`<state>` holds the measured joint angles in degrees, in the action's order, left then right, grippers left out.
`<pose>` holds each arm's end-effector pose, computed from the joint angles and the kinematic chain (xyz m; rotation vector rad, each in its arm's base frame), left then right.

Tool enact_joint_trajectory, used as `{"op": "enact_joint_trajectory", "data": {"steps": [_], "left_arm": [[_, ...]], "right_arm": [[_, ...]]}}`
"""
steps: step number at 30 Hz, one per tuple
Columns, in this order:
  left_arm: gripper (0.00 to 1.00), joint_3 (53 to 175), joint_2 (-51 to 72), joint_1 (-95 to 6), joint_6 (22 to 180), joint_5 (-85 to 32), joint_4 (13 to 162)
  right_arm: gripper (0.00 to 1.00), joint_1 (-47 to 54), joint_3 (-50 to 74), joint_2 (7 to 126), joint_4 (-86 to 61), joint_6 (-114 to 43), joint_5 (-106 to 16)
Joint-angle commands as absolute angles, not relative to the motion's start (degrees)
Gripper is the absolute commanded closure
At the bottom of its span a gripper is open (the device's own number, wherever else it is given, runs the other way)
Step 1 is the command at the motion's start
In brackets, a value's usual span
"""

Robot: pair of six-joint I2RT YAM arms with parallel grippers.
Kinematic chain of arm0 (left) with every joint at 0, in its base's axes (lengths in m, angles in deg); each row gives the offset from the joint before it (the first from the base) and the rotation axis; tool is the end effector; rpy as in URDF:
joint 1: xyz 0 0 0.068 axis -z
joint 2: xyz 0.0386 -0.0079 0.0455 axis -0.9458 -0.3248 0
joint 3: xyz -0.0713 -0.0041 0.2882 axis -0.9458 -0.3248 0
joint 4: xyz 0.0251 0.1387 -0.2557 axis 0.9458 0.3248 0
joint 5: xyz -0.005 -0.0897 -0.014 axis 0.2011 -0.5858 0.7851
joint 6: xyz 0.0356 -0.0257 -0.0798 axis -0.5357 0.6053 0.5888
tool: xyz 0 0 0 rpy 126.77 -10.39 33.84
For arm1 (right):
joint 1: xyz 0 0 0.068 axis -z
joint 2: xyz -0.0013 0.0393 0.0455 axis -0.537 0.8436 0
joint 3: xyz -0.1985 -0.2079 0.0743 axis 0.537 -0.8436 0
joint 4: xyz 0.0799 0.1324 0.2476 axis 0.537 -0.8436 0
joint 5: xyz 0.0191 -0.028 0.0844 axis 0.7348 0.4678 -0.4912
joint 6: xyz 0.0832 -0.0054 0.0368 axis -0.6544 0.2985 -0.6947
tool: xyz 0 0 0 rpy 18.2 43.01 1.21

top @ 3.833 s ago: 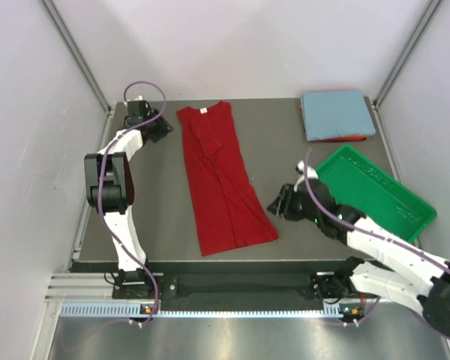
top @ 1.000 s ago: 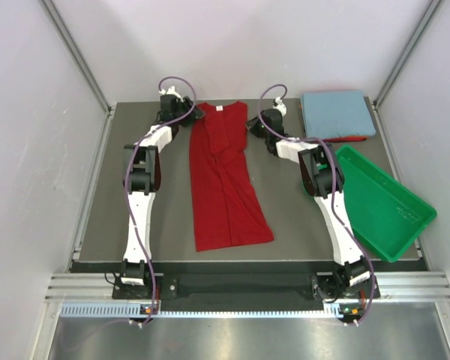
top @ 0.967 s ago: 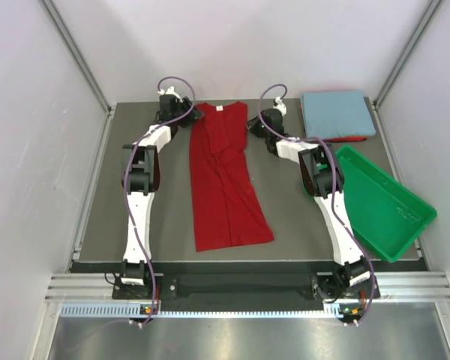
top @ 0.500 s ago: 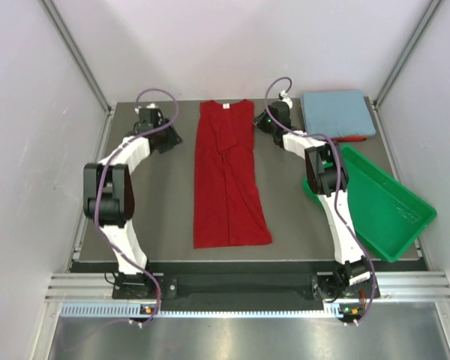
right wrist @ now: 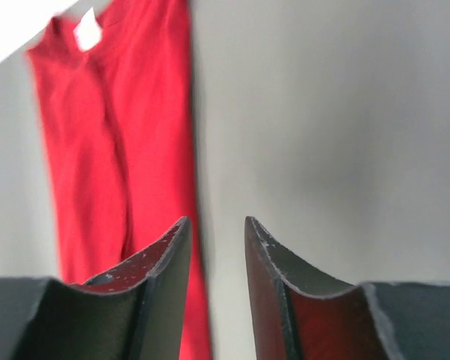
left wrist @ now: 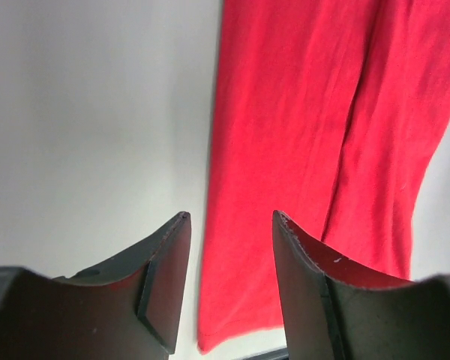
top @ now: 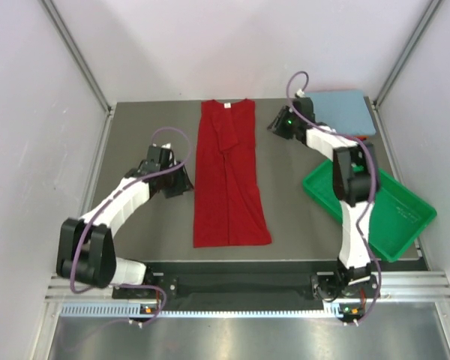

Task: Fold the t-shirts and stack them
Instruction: Fold the tshirt

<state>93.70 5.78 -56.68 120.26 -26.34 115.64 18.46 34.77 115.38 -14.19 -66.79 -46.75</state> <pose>0.3210 -0.0942 0.1932 -0.3165 2.5612 -0.4922 0.5802 0.1589 0.1507 0.3752 2.2139 0.6939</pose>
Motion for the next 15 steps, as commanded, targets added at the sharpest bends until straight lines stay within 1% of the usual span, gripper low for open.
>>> {"op": "enact_joint_trajectory", "data": {"steps": [1, 2, 3, 5, 6, 7, 9, 11, 15], "left_arm": [[0.48, 88.8, 9.9, -56.7, 119.9, -27.7, 117.3], [0.47, 87.4, 10.6, -56.5, 120.3, -29.1, 116.8], [0.48, 86.3, 10.7, -56.6, 120.9, -30.5, 116.3], [0.48, 83.8, 10.9, -55.6, 121.2, -31.5, 116.0], [0.48, 83.0, 10.9, -55.1, 121.5, -31.9, 116.1], [0.48, 81.8, 10.9, -54.3, 121.7, -32.5, 116.2], [0.48, 80.4, 12.5, -53.2, 122.8, -31.5, 116.4], [0.48, 77.7, 14.6, -51.5, 124.8, -30.5, 115.4], [0.48, 73.4, 15.9, -49.3, 128.8, -32.2, 111.7]], "right_arm": [[0.64, 18.7, 22.1, 99.3, -20.3, -64.4, -53.6], [0.64, 18.3, 18.1, 93.6, -20.7, -64.0, -54.7], [0.64, 18.1, 11.1, 90.8, -21.6, -63.1, -54.7], [0.63, 16.1, 4.5, 82.9, -24.1, -61.9, -55.1], [0.64, 15.3, -1.5, 80.4, -25.5, -61.1, -55.0], [0.64, 13.3, -4.5, 75.6, -25.6, -60.9, -54.9], [0.64, 9.3, -12.2, 71.5, -25.9, -60.3, -54.9], [0.64, 6.7, -18.0, 66.7, -26.3, -61.2, -53.6], [0.63, 0.2, -24.3, 61.1, -25.3, -63.3, -51.0]]}}
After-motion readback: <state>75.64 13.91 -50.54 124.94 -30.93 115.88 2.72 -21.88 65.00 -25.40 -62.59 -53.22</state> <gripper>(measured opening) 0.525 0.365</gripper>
